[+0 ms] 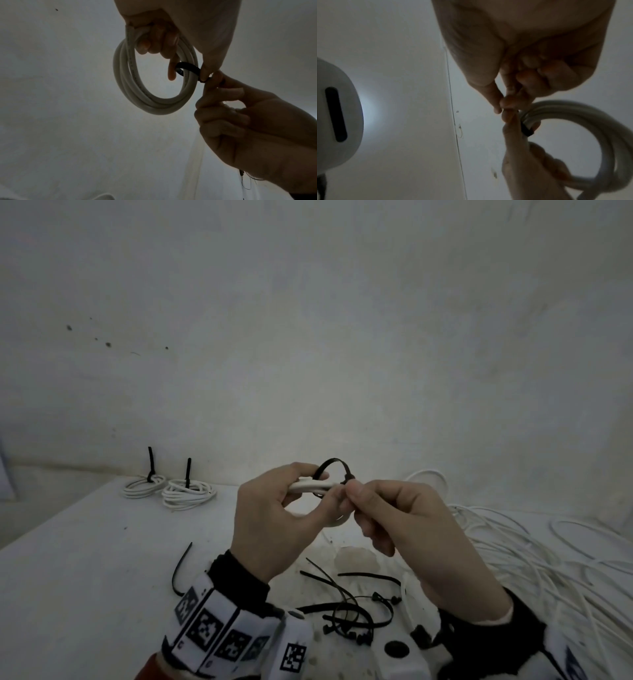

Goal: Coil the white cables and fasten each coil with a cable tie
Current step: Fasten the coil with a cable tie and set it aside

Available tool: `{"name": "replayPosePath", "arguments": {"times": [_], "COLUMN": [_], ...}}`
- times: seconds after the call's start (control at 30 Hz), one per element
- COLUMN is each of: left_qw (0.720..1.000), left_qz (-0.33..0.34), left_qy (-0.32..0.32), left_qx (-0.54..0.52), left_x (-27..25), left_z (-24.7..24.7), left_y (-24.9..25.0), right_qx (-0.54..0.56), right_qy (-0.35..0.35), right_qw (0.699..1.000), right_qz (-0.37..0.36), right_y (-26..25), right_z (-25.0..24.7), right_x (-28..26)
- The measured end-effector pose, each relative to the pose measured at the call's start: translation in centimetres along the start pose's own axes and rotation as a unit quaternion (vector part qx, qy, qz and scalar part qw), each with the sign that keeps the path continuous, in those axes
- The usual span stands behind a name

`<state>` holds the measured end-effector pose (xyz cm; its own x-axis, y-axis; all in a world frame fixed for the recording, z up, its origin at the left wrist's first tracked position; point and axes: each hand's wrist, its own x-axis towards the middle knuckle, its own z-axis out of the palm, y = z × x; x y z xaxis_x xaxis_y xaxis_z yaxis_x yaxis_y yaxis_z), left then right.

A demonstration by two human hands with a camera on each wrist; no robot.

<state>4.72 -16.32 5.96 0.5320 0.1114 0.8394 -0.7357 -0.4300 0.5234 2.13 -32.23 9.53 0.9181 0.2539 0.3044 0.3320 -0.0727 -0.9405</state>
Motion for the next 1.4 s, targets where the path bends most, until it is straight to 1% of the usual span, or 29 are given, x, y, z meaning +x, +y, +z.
{"name": "replayPosePath", "arguments": {"times": [0.1, 0.17, 0.23, 0.37, 0.5, 0.6, 0.7, 0.8, 0.97, 1.03, 1.07, 1.1, 1.13, 1.2, 1.23, 1.27, 1.33, 1.4], "left_qw": [1.000, 1.000, 0.999, 0.998, 0.994, 0.993, 0.991, 0.990, 0.986, 0.985, 0.983, 0.976, 0.965, 0.927, 0.909, 0.894, 0.860, 0.820], "left_qz": [-0.002, -0.017, -0.035, -0.053, -0.086, -0.100, -0.108, -0.120, -0.146, -0.161, -0.178, -0.212, -0.259, -0.360, -0.393, -0.415, -0.458, -0.499], "left_qy": [0.002, 0.004, 0.009, 0.033, 0.065, 0.062, 0.064, 0.058, 0.050, 0.042, 0.030, 0.016, 0.005, -0.013, -0.022, -0.029, -0.031, -0.013], "left_qx": [-0.008, -0.018, -0.031, -0.012, -0.025, -0.031, -0.039, -0.050, -0.055, -0.045, -0.040, -0.043, -0.053, -0.105, -0.137, -0.165, -0.221, -0.278], "left_x": [0.1, 0.2, 0.3, 0.7, 1.1, 1.2, 1.3, 1.3, 1.3, 1.4, 1.4, 1.5, 1.6, 1.9, 2.0, 2.2, 2.5, 2.7], "left_z": [-0.1, -0.2, -0.4, -1.0, -1.5, -1.7, -1.7, -1.5, -1.5, -1.4, -1.4, -1.4, -1.5, -1.8, -2.0, -2.1, -2.5, -2.9], "left_y": [0.0, 0.1, 0.0, -0.5, -1.2, -1.4, -1.4, -1.5, -2.3, -2.7, -2.9, -3.1, -3.4, -3.9, -4.2, -4.6, -5.6, -6.9], "right_qx": [0.107, 0.144, 0.159, 0.132, 0.086, 0.077, 0.056, 0.054, 0.053, 0.023, -0.004, -0.037, -0.067, -0.107, -0.121, -0.131, -0.120, -0.055], "right_qy": [-0.029, -0.048, -0.059, -0.087, -0.099, -0.082, -0.074, -0.057, -0.045, -0.041, -0.033, -0.014, 0.020, 0.091, 0.098, 0.084, 0.026, -0.016], "right_qw": [0.993, 0.988, 0.985, 0.987, 0.991, 0.994, 0.994, 0.994, 0.995, 0.996, 0.997, 0.997, 0.995, 0.989, 0.987, 0.988, 0.990, 0.992], "right_qz": [0.029, 0.040, 0.042, 0.031, 0.014, -0.013, -0.056, -0.079, -0.075, -0.070, -0.068, -0.071, -0.074, -0.055, -0.028, 0.004, 0.071, 0.115], "right_y": [0.1, 0.0, 0.0, -0.1, 0.0, 0.1, 0.4, 0.7, 1.5, 1.7, 1.9, 2.3, 2.7, 3.7, 4.2, 4.6, 5.3, 5.6], "right_z": [0.3, 0.6, 0.9, 1.7, 2.8, 3.4, 3.9, 4.3, 4.7, 4.7, 4.7, 4.6, 4.5, 4.0, 3.8, 3.7, 3.8, 4.5], "right_x": [0.0, -0.1, -0.1, -0.7, -1.3, -1.4, -1.5, -1.6, -1.4, -0.9, -0.6, -0.3, 0.2, 1.4, 2.0, 2.7, 4.0, 5.3]}}
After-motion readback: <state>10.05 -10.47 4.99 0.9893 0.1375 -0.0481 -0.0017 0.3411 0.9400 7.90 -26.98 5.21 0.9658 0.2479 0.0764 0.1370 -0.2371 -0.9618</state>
